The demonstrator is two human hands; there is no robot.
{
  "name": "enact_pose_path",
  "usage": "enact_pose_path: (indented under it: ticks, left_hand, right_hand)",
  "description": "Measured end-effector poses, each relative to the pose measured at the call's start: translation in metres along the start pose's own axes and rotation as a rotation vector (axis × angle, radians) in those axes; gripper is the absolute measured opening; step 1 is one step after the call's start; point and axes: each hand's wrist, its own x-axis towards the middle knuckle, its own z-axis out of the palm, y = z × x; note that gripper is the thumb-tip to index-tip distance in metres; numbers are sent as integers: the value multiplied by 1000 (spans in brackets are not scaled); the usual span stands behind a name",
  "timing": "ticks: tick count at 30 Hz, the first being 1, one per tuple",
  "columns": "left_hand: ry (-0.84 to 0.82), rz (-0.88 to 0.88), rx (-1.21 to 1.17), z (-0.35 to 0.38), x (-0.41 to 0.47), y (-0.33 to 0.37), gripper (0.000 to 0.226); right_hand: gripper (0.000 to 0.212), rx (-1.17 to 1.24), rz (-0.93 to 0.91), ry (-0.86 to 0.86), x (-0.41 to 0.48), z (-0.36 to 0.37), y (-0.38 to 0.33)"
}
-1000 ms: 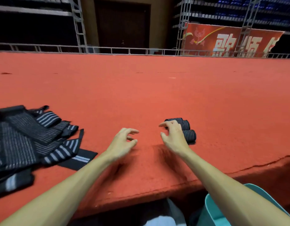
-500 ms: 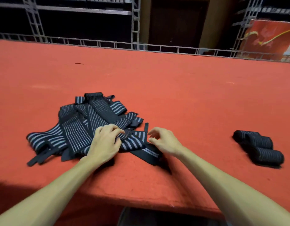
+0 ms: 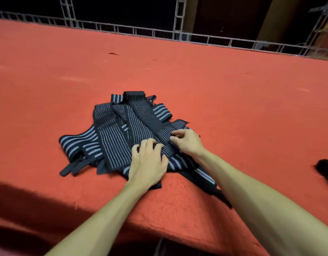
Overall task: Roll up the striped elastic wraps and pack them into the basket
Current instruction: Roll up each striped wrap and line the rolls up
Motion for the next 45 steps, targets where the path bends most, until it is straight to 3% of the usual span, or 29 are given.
enact_pose_path:
  ticks: [5,10,13,17,21,26,31,34,36,38,42,45]
  left_hand:
    - [11,17,-7,-2,1,-2,41]
    - [28,38,24,-3,0,-2,42]
    - [53,100,111,-7,0,3,44]
    - [117,296,77,-16,2,37,51]
    - [28,516,9,-19,-3,102,65]
    - [-111,695,114,-11,-17,169,38]
    - [-328,651,-7,1,-38,216,37]
    - [-413,631,-134,4,-37,218,35]
    - [-459,620,-205,4,-29,209,35]
    - [-458,596,-272,-1,-22,197,37]
    - [-414,372,-567,-7,-7,162,42]
    - [-230,296,-443,-4,13,132,32]
  right_hand:
    - [11,304,99,226,-3,-5,-10]
    - [25,460,229,401,-19,-39,6]
    - [36,422,238,406,-37,-66,31]
    - [32,404,276,445,-60,-107,65]
    - [25,318,384,507,-96,-151,98]
    - [23,99,453,506,-156,-202,137]
    - [27,-132,472,483,-199,-235,172]
    - [29,-440,456,387,-204,-232,180]
    - [31,-723,375,362,-198,-220,177]
    - [30,-835,243,339,-188,-205,167]
    - [31,-636,59,168,-158,-170,149]
    - [29,-442,21,62,-132,-145,132]
